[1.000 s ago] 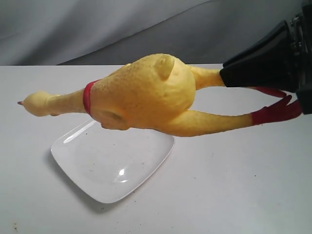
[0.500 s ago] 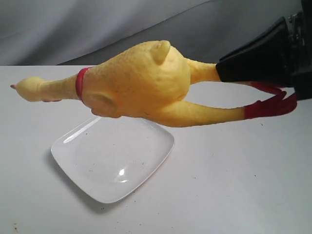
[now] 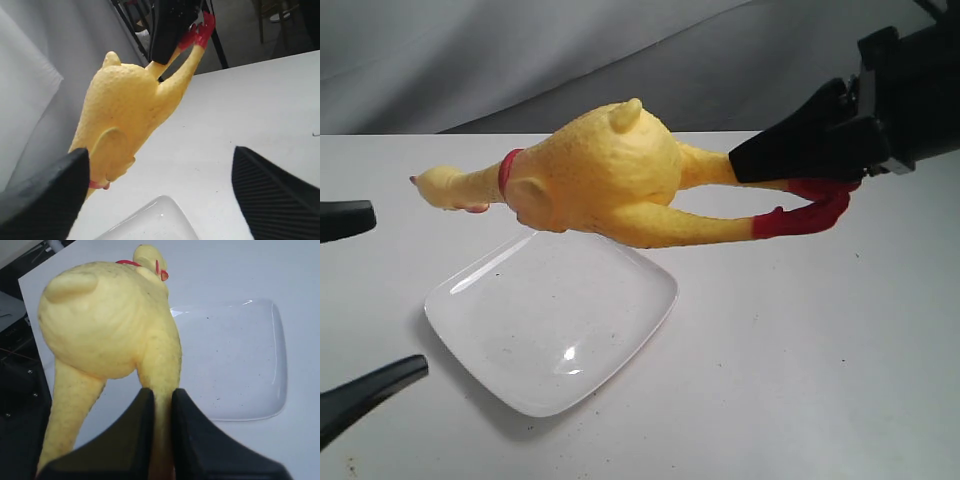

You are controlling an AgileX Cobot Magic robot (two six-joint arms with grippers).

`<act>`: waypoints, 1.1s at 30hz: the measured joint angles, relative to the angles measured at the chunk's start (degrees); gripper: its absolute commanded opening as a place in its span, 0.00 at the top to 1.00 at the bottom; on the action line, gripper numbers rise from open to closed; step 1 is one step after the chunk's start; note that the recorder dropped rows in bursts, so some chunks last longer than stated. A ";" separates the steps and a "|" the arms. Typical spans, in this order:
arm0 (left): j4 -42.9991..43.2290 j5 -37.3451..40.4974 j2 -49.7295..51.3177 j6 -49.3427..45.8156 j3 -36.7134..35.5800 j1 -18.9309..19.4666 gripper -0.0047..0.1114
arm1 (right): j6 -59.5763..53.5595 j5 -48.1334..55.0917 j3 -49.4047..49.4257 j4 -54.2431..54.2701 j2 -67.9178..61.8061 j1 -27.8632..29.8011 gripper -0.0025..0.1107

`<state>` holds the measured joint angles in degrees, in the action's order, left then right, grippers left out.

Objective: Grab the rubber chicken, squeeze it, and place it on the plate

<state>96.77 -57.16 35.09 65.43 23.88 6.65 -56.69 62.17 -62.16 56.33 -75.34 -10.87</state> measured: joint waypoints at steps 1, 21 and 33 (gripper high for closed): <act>-0.28 0.00 0.82 -0.95 0.00 -0.62 0.25 | 0.09 0.15 0.00 0.27 -0.14 0.00 0.98; -9.97 15.40 13.19 -35.49 4.68 -16.05 0.32 | 0.09 3.20 0.00 3.43 -0.22 0.00 0.98; -23.73 19.28 20.78 -52.95 4.89 -21.13 0.37 | -0.69 4.92 0.00 5.01 -0.48 0.00 0.98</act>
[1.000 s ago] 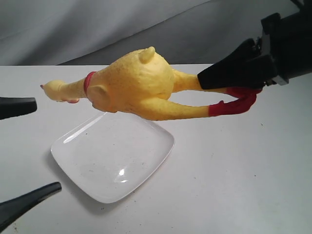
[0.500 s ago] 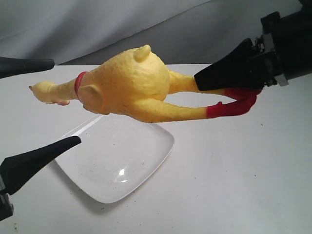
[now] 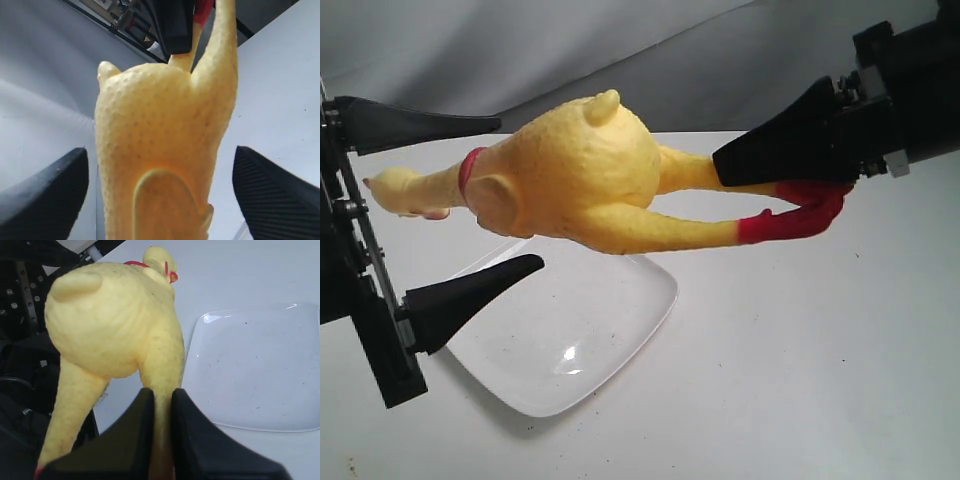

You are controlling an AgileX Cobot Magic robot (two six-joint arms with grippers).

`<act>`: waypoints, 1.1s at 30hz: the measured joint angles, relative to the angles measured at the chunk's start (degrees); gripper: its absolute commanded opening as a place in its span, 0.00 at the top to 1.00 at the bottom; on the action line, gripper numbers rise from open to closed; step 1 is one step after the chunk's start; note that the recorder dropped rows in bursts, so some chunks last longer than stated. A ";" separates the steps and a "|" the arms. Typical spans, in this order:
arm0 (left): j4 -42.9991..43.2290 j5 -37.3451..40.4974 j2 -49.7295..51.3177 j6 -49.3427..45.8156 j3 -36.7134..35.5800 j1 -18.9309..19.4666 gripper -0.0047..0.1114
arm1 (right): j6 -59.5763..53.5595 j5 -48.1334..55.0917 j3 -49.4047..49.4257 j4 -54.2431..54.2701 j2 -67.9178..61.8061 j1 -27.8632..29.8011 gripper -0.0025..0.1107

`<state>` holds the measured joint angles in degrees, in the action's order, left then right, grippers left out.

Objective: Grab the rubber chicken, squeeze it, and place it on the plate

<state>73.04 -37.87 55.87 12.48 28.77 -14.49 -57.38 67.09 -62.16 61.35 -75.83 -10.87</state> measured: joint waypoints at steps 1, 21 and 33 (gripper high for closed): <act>-0.66 0.00 0.50 -0.25 0.00 0.00 0.48 | -0.23 0.24 0.00 0.09 0.00 0.00 0.98; -1.45 -1.02 4.05 0.19 0.00 0.00 0.87 | -0.93 0.57 0.00 0.56 0.00 0.00 0.98; -3.25 -1.13 4.05 4.36 0.00 0.00 0.32 | -1.39 0.56 0.00 0.79 0.00 0.00 0.98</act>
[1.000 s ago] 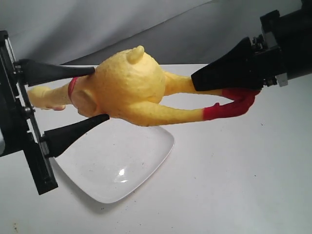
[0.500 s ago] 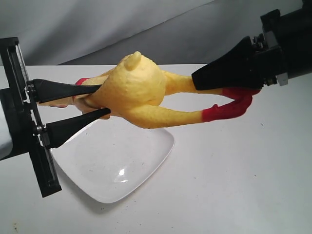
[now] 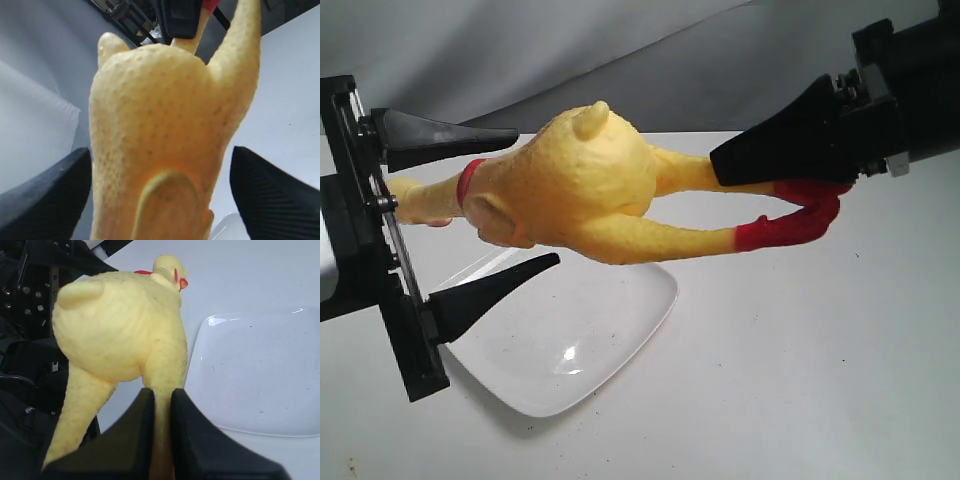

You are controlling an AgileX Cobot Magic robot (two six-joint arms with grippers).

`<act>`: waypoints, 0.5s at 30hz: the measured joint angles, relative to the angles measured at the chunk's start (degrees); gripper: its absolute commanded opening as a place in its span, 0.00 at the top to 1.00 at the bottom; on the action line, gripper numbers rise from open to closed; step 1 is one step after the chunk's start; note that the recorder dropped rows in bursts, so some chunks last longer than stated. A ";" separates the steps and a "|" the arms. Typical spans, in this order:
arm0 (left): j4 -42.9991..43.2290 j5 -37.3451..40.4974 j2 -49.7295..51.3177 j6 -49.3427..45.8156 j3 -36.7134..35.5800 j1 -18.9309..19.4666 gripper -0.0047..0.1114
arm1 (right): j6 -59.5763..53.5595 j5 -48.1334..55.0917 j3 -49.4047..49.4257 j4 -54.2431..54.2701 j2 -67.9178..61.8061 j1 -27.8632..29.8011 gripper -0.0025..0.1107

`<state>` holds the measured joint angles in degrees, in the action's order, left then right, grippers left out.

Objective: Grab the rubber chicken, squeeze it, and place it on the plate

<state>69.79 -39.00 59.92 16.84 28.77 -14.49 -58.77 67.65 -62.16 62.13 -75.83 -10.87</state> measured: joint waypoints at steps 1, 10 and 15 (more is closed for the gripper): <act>-0.16 0.00 0.00 0.11 0.00 0.00 0.32 | 0.00 0.00 0.00 0.00 0.00 0.00 0.98; -0.81 0.00 0.00 1.82 0.00 0.00 0.62 | -0.36 0.00 0.00 0.00 0.00 0.00 0.98; 0.24 -0.27 0.00 4.65 0.00 -0.14 0.96 | -0.58 0.00 0.00 0.14 0.00 0.00 0.98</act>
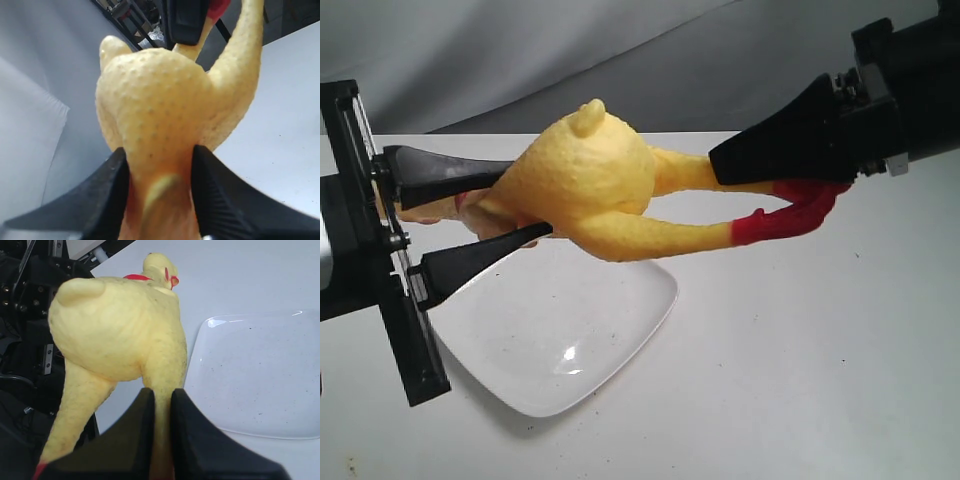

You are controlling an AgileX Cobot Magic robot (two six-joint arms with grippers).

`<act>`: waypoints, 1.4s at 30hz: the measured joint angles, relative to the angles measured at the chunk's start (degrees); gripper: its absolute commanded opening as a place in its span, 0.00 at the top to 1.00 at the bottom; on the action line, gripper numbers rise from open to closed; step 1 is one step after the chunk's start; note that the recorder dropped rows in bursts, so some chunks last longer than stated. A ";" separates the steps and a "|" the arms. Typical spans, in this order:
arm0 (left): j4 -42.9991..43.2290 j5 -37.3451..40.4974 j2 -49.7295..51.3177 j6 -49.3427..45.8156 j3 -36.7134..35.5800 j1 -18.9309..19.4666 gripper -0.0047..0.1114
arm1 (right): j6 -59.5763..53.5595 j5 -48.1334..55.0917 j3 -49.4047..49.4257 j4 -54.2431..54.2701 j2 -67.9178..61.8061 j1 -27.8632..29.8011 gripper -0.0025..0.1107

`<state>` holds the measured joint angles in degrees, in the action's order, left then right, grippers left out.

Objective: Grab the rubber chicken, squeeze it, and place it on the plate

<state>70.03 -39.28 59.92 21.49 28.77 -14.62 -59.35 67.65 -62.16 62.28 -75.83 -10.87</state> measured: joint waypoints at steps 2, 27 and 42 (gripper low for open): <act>1.10 0.00 0.00 0.60 0.00 0.00 0.96 | 0.00 0.11 0.00 0.00 0.00 0.00 0.98; -2.65 0.01 0.00 3.50 0.00 0.00 0.34 | -0.21 0.11 0.00 0.00 0.00 0.00 0.98; 3.34 -0.10 0.00 7.48 0.00 0.00 0.96 | -0.21 -0.15 0.00 -0.10 0.00 0.00 0.98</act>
<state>73.37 -39.38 59.92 28.97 28.77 -14.62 -59.56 67.50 -62.16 62.17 -75.83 -10.87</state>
